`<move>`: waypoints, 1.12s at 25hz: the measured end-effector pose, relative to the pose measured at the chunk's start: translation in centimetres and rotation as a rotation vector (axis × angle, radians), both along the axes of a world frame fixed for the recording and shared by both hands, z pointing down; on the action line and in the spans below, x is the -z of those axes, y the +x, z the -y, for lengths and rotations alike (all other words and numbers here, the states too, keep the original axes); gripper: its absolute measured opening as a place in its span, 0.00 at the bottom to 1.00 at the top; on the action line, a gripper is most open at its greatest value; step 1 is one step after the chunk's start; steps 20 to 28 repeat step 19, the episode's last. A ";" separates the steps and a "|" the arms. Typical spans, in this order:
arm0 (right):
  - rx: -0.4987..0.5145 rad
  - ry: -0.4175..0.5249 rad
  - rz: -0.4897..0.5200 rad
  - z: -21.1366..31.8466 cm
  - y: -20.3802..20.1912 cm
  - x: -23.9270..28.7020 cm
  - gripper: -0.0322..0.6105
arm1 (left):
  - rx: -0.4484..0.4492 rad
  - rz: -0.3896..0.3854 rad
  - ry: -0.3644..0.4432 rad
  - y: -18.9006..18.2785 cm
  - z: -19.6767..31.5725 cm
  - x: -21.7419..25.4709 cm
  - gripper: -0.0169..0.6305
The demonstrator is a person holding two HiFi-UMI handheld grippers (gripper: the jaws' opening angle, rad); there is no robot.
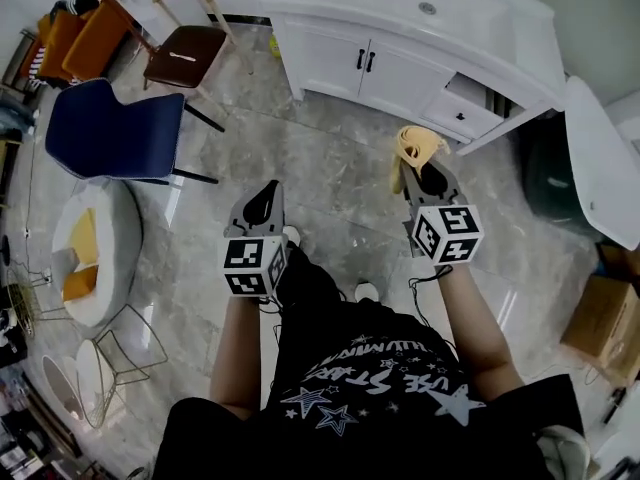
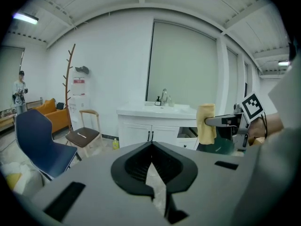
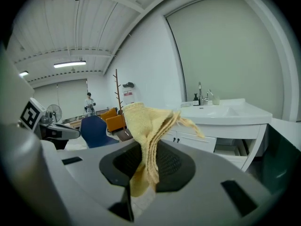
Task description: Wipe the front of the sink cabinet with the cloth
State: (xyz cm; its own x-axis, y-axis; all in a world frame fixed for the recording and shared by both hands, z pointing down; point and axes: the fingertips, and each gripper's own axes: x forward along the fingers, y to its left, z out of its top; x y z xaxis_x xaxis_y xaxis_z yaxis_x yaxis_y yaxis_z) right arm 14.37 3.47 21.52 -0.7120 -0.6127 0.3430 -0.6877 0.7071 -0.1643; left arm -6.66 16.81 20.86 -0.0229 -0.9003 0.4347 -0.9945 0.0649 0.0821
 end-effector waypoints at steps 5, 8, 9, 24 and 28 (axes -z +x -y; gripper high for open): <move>0.048 0.021 0.011 -3.2 5.4 0.4 0.18 | 0.057 0.019 0.004 5.6 -4.4 0.5 0.05; 0.066 0.005 0.020 -4.9 7.7 -0.1 0.18 | 0.093 0.007 -0.018 8.1 -7.4 -0.2 0.05; 0.073 -0.002 0.023 -5.5 8.4 -0.2 0.18 | 0.109 0.010 -0.026 8.8 -8.4 -0.3 0.05; 0.180 -0.019 0.058 -10.7 10.4 0.3 0.17 | 0.299 0.056 -0.069 11.4 -15.2 0.4 0.05; 0.180 -0.019 0.058 -10.7 10.4 0.3 0.17 | 0.299 0.056 -0.069 11.4 -15.2 0.4 0.05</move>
